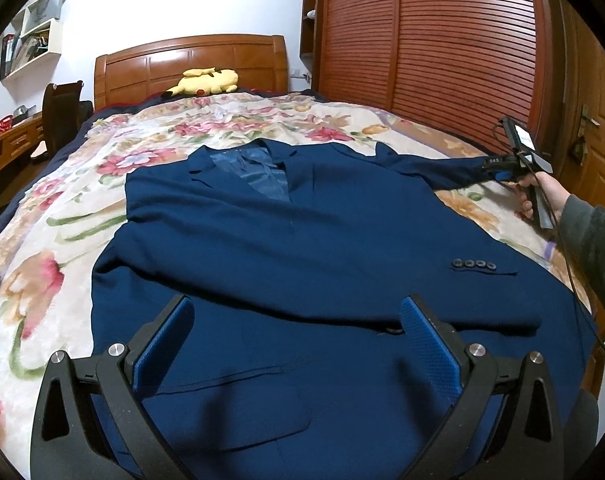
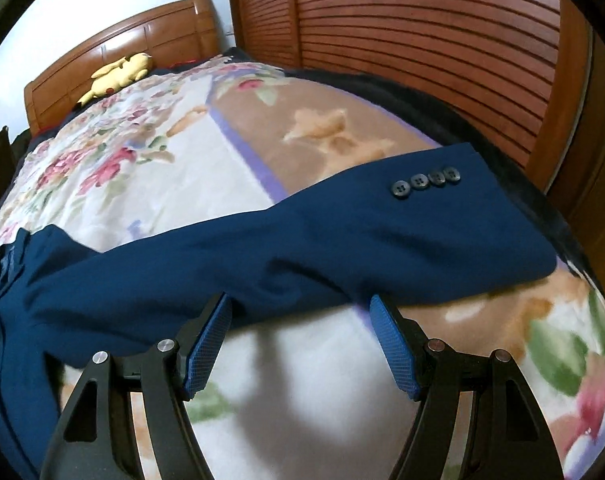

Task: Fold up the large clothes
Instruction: 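Grasp the extended sleeve near its cuff with the right gripper, then lift and fold the sleeve across the jacket front, then open the right gripper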

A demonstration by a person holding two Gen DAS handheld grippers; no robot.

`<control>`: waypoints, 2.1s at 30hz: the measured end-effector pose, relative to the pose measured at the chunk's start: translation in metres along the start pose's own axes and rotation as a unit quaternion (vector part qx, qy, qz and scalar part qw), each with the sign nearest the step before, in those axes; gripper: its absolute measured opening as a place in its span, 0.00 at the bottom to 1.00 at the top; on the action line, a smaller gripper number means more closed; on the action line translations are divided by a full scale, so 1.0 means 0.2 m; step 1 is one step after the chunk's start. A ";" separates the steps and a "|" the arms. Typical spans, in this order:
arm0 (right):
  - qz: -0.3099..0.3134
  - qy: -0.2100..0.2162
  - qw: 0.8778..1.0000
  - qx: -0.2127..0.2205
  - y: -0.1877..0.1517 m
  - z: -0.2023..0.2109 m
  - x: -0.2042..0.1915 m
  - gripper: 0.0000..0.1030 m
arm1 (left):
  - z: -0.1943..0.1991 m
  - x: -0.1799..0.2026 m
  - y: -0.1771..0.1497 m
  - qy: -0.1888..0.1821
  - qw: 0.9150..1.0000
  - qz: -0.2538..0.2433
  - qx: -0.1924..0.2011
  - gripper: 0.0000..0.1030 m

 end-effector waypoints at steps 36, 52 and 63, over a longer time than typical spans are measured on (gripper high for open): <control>0.205 0.075 0.964 0.149 0.05 0.83 -0.82 0.05 | 0.06 -0.04 0.01 -0.006 1.000 0.018 0.010 1.00; 0.327 0.198 0.912 0.151 -0.30 1.13 -1.34 0.06 | 0.15 -0.18 0.02 0.020 0.999 0.021 0.025 1.00; 0.346 0.245 0.905 0.036 -0.61 0.82 -1.49 0.06 | 0.17 -0.22 0.02 0.028 0.999 0.021 0.029 1.00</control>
Point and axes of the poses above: each gripper's, at about its wrist camera, not at the fingertips, and z roughly against the way its jaws point, x to its right, y to its top, the point moved 9 cm from there along -z, roughly the way its jaws point, and after that the axes turned 10 degrees about z, right-handed, at the moved point
